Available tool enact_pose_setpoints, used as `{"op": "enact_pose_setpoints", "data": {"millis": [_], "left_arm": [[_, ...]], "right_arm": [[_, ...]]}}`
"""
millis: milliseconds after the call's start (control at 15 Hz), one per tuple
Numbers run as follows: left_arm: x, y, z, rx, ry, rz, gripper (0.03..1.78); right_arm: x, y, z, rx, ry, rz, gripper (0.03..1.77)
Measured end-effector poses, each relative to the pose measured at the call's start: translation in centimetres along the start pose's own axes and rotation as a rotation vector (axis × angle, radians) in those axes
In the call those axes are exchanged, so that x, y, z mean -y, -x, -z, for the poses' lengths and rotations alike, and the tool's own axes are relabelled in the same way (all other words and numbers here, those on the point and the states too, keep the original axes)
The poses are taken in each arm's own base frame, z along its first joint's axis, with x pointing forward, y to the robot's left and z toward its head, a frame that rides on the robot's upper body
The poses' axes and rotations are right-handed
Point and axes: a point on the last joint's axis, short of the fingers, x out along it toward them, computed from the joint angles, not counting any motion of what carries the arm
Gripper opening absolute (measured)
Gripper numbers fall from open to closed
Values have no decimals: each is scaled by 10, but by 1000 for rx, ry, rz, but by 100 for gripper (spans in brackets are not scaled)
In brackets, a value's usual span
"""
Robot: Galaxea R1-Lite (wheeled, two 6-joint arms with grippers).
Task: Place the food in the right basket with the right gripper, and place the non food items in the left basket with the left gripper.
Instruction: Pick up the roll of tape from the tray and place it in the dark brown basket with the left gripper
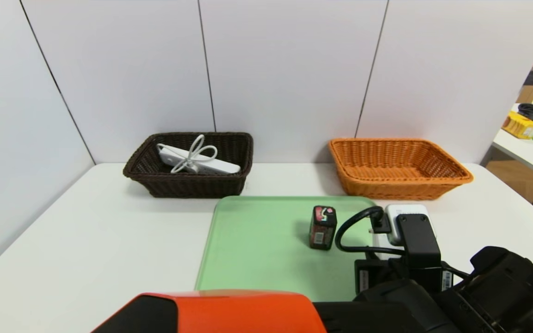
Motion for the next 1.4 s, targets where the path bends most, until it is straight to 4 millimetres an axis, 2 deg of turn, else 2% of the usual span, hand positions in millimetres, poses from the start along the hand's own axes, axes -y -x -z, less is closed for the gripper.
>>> {"op": "enact_pose_setpoints", "data": {"millis": [333,533,1000,1200,1400], "left_arm": [[-7,18,-34,23,-25,15,58],[-21,16,-60,36,-74,-17,58],[-60,-25,-106,85,-96,-144,58],[-86,-47,-133,122,-105,-215,58],[-121,-72,-160,155,-72,-307,58]], "right_arm": [[0,0,0,0,0,0,170],[0,0,0,0,0,0,170],[0,0,0,0,0,0,170],[0,0,0,0,1,0,170],[0,0,0,0,1,0,170]]}}
